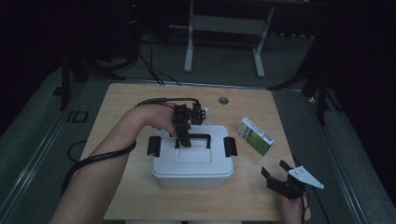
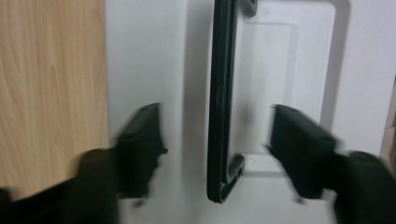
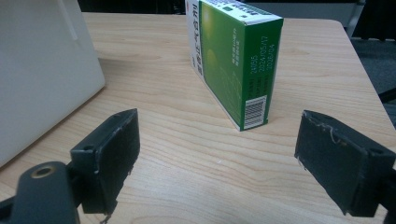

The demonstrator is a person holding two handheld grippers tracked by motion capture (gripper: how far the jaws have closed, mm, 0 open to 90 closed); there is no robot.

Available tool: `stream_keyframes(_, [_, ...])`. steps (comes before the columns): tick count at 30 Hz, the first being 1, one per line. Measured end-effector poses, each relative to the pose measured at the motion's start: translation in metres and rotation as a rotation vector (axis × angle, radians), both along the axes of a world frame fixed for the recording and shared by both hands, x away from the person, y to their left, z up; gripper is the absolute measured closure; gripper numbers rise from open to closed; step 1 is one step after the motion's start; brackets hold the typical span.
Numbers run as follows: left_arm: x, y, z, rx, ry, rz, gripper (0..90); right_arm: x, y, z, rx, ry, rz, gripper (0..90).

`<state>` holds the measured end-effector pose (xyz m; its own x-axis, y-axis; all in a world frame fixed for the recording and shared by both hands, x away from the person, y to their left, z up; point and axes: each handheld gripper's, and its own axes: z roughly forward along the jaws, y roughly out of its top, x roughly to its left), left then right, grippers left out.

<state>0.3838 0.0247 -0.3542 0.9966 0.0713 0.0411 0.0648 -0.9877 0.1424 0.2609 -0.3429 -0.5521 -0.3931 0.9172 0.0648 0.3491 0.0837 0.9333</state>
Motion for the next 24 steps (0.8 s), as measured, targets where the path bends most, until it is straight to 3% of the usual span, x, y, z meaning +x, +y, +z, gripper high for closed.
stream_keyframes(7, [-0.001, -0.007, -0.003, 0.045, 0.047, -0.033, 59.7, 0.0, 0.0, 0.0, 0.0, 0.001, 0.002, 13.6])
stream_keyframes(15, [-0.002, -0.012, -0.009, 0.063, 0.088, -0.058, 73.8, 0.0, 0.0, 0.0, -0.001, -0.001, 0.005, 13.5])
stream_keyframes(17, [-0.002, -0.013, -0.009, 0.057, 0.097, -0.054, 82.7, 0.0, 0.0, 0.0, -0.002, -0.001, 0.007, 13.5])
stream_keyframes(24, [-0.003, -0.012, -0.009, 0.056, 0.102, -0.039, 83.7, 0.0, 0.0, 0.0, -0.003, 0.0, 0.007, 13.5])
